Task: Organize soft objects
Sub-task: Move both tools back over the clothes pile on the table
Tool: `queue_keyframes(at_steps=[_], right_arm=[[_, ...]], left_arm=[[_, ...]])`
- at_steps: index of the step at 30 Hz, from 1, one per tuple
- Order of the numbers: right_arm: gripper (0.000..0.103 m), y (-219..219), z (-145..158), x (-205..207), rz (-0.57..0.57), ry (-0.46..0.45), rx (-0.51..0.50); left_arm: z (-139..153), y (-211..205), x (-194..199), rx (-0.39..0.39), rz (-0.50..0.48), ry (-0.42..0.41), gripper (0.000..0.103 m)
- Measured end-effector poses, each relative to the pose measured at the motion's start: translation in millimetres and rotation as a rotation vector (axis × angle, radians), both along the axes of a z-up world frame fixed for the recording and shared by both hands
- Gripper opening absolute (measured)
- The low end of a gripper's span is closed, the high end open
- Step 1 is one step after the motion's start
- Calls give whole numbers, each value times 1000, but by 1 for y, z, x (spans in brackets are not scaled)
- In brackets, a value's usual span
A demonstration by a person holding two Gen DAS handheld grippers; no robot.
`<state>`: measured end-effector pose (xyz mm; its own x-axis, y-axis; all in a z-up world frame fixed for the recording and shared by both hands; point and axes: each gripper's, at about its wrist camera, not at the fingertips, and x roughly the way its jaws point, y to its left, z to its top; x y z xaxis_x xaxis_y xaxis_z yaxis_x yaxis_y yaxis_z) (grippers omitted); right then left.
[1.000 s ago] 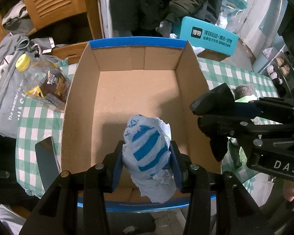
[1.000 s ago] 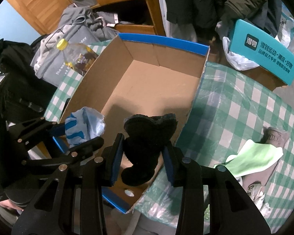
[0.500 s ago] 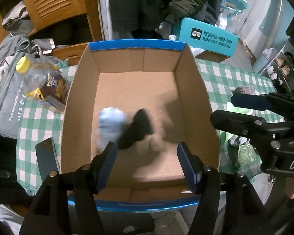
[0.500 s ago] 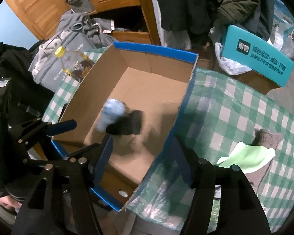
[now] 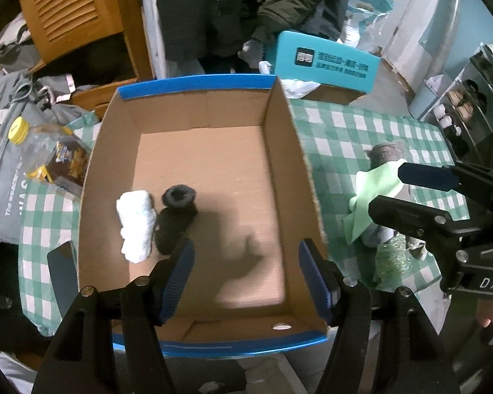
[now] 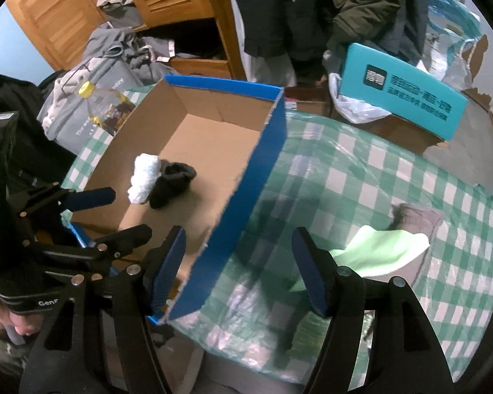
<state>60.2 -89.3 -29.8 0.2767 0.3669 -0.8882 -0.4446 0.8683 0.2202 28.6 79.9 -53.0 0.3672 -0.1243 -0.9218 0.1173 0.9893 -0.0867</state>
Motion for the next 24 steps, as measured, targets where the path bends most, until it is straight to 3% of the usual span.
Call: queue_keyframes(at_steps=[4,24], right_arm=[[71,-17,4,-3,-22,-17,-13],[77,-108,1,-16,-144,-32,-48]], left_arm=[[5,-16,-2,6,-31,-14,74],[1,-89,-1,-8,-146,2,79]])
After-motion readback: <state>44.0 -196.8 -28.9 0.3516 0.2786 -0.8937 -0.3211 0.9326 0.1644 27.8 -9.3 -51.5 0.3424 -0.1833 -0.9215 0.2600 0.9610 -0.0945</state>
